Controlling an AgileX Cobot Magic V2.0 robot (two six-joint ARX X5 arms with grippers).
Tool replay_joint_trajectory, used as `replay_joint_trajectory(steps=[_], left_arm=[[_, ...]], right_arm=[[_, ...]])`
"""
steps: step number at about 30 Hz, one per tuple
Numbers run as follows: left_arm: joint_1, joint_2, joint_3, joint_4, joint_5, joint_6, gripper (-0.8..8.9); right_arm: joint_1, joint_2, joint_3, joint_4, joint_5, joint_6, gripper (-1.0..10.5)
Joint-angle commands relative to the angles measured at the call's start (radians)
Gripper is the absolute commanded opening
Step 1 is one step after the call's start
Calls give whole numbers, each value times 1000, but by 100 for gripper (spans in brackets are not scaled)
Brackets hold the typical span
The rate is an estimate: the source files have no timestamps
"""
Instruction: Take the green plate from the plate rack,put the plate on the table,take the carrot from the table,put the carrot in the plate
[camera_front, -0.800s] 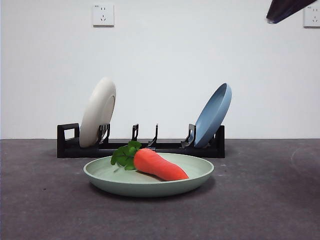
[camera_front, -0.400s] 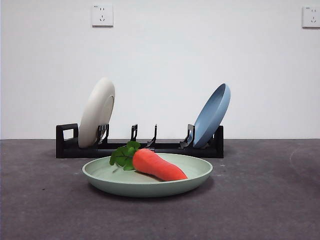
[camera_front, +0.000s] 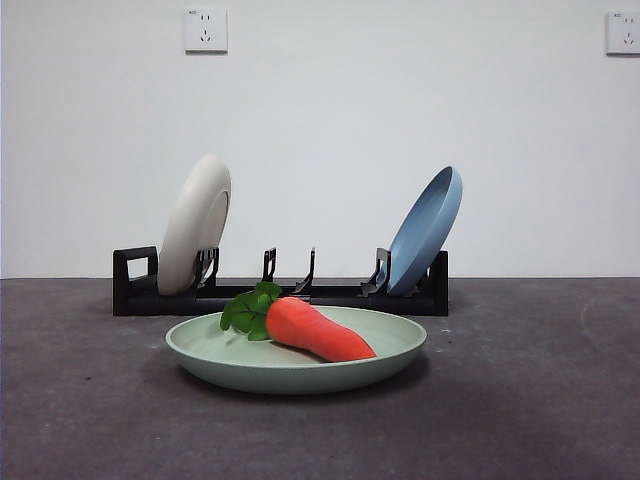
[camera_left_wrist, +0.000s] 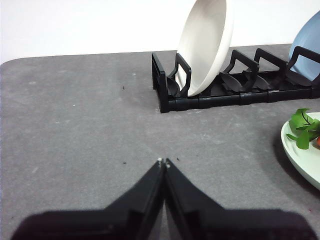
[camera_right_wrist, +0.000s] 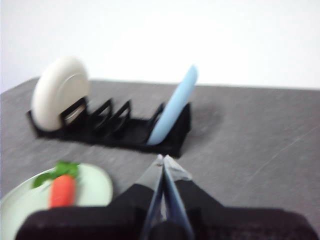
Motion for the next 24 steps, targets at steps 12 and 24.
replay_joint_trajectory(steps=[12, 24], left_arm=[[3, -3, -16, 8, -4, -6, -3], [3, -3, -16, 8, -4, -6, -3]], right_arm=[[-45, -242, -392, 138, 57, 66, 1], [-43, -284, -433, 95, 57, 132, 1]])
